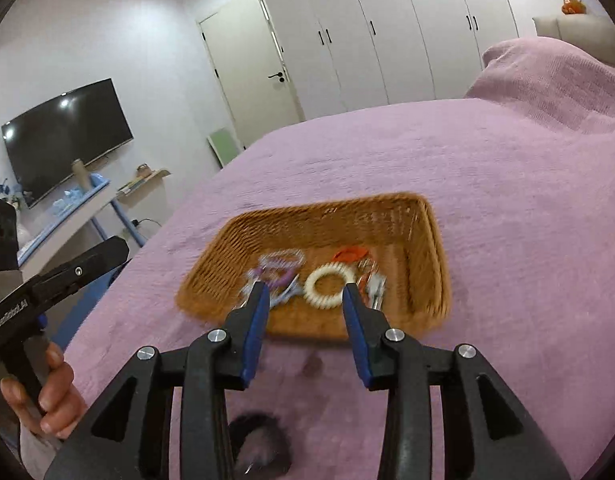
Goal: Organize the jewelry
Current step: 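Move both tools back to the silver wire bracelet and black watch, then grasp the silver wire bracelet with the left tool while the right tool grasps the black watch strap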
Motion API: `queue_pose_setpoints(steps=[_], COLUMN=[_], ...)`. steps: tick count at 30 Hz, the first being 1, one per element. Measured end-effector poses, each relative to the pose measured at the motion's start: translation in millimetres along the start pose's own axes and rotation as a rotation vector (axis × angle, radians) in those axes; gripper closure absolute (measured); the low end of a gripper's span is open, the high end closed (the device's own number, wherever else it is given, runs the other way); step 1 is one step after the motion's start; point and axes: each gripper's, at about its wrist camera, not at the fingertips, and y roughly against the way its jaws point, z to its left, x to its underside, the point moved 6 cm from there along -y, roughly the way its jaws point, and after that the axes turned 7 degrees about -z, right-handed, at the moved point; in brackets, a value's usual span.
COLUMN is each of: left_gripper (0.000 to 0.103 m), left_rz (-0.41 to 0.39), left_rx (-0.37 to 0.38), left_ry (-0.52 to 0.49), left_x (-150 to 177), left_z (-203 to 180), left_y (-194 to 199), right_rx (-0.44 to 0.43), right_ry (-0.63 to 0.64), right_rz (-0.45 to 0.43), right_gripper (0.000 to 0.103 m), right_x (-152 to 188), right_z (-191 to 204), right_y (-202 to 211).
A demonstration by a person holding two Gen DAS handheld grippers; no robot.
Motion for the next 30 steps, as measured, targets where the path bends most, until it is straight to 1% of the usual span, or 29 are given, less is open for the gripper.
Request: queue_pose_setpoints(steps=[2, 7, 11, 16, 19, 23, 27, 30], left_gripper=[0.046, 0.046, 0.046, 0.046, 0.046, 0.046, 0.046, 0.046], left_rz=[0.02, 0.081, 0.107, 0.172, 0.2, 0.23, 0.239, 0.264], left_rx=[-0.007, -0.016, -0.012, -0.018, -0.026, -0.019, -0.016, -0.03], left_ry=[0.026, 0.089, 0.102, 0.103, 0.101, 0.112, 0.107, 0.096], left_x=[14, 50, 70, 91, 101, 113, 116, 122], left_z=[8, 28, 31, 32, 31, 32, 32, 31], left_y=[15, 38, 42, 23, 10, 0, -1, -6], right_rx=[-0.009, -0.011, 0.012, 0.028, 0.009, -0.026, -0.043, -0.055], right_ry=[0.002, 0.044, 0.113, 0.146, 0.132, 0.089, 0.085, 0.089], right_rz=[0.02, 0.095, 0.131, 0.196, 0.221, 0.234, 0.259, 0.282], right_gripper=[0.061, 0.061, 0.061, 0.061, 0.061, 0.061, 0.061, 0.061], right_x=[11, 36, 49, 61, 65, 74, 81, 85], right_z=[8, 27, 34, 27, 20, 10, 11, 14], right_y=[6, 5, 3, -7, -14, -21, -30, -36])
